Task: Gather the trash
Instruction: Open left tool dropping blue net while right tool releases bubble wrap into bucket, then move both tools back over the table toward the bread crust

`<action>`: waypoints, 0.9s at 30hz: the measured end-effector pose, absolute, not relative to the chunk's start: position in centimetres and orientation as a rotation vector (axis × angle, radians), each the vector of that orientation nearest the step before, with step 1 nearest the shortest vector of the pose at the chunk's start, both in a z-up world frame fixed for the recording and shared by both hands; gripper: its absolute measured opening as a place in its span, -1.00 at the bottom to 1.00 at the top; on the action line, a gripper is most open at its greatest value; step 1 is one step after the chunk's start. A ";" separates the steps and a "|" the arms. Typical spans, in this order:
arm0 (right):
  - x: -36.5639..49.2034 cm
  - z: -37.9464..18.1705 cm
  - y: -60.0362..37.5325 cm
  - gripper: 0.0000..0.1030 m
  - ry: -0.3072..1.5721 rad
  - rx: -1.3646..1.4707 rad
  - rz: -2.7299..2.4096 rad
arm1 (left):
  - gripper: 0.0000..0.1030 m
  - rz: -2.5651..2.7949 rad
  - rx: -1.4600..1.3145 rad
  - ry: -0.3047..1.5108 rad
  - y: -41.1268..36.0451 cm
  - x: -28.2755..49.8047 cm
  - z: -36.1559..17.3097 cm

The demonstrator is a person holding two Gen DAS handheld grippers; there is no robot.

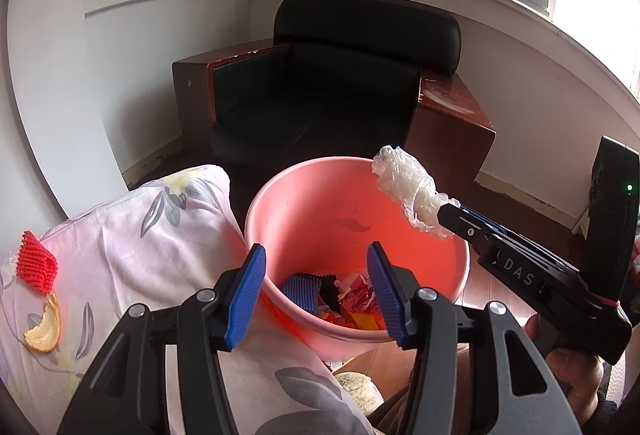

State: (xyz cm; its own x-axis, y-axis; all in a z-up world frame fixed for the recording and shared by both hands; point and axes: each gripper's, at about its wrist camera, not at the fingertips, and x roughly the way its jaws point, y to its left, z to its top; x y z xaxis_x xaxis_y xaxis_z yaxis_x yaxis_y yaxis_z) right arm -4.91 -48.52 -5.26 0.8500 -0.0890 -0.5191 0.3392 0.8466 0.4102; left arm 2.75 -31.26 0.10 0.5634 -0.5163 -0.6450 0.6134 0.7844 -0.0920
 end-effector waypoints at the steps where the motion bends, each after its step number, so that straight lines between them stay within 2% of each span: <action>1: -4.8 -5.3 -48.5 -0.64 0.513 0.515 -0.238 | 0.02 -0.668 0.147 0.706 -31.1 2.6 0.2; 10: -4.1 -5.7 -48.1 -0.58 0.570 0.523 -0.235 | 0.07 -0.676 0.141 0.684 -29.5 1.2 1.5; 12: -4.2 -5.7 -48.2 -0.35 0.573 0.539 -0.235 | 0.07 -0.676 0.135 0.683 -29.2 0.9 1.7; 14: -4.4 -5.6 -48.3 -0.25 0.566 0.547 -0.238 | 0.07 -0.676 0.128 0.683 -28.7 0.7 1.9; 27: -6.2 -3.8 -46.9 -0.24 0.527 0.530 -0.219 | 0.07 -0.638 0.094 0.677 -25.4 -0.4 2.6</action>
